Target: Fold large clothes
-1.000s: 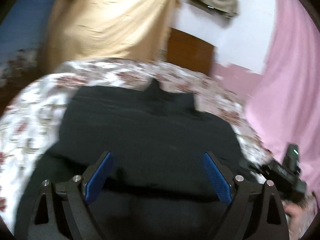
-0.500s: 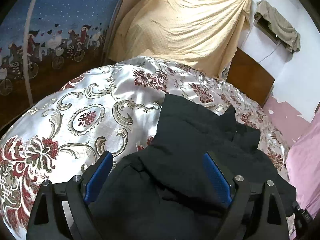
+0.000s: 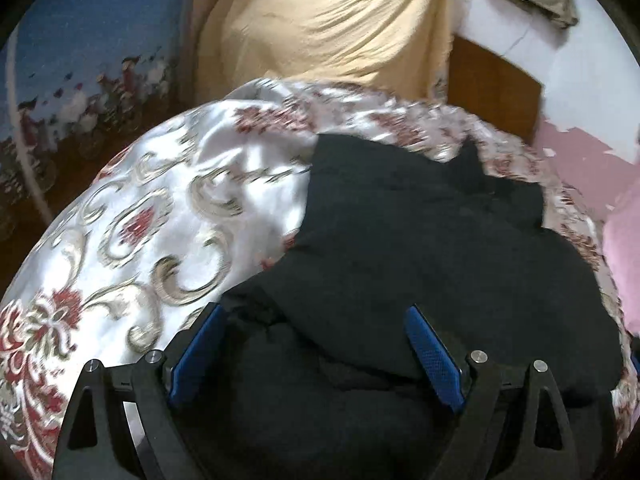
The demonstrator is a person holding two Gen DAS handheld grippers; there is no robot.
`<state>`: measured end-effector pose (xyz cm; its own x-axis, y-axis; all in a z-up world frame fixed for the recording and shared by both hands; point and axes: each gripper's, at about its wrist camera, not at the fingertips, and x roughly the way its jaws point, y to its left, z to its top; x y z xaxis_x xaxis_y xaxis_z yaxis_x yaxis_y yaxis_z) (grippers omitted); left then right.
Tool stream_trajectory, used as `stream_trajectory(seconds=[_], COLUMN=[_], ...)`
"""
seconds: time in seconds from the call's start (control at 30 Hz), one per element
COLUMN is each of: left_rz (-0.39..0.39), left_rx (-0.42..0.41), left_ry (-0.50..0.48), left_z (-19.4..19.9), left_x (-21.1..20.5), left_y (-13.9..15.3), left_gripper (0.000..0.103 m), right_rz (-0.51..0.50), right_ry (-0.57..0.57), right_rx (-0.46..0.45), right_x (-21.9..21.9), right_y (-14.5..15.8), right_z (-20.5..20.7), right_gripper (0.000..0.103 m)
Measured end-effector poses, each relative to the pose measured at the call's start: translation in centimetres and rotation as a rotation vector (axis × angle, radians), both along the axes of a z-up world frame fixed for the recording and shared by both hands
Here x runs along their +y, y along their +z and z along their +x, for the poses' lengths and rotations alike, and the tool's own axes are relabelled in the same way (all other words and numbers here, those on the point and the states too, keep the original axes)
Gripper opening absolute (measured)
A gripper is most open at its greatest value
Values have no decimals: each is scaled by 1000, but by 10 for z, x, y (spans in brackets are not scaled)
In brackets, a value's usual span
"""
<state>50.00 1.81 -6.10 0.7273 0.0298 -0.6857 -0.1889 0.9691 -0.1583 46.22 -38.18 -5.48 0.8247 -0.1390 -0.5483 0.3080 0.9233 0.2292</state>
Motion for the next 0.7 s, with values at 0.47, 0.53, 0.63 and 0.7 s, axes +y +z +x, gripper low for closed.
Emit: stream_trajectory(seconds=[0.47, 0.53, 0.63, 0.7], left_rz=[36, 35, 21, 8], left_rx=[95, 104, 112, 109], left_ry=[-49, -53, -58, -60], left_z=[22, 25, 27, 27], left_x=[-12, -13, -13, -12], left_y=[-34, -40, -44, -45], left_gripper=[102, 103, 103, 103], right_rz=[130, 120, 121, 132], right_ry=[177, 180, 180, 180], right_rx=[143, 148, 149, 145], right_x=[6, 10, 11, 11], right_y=[-51, -59, -65, -67], right_z=[29, 31, 31, 30], right_gripper=[54, 54, 54, 54])
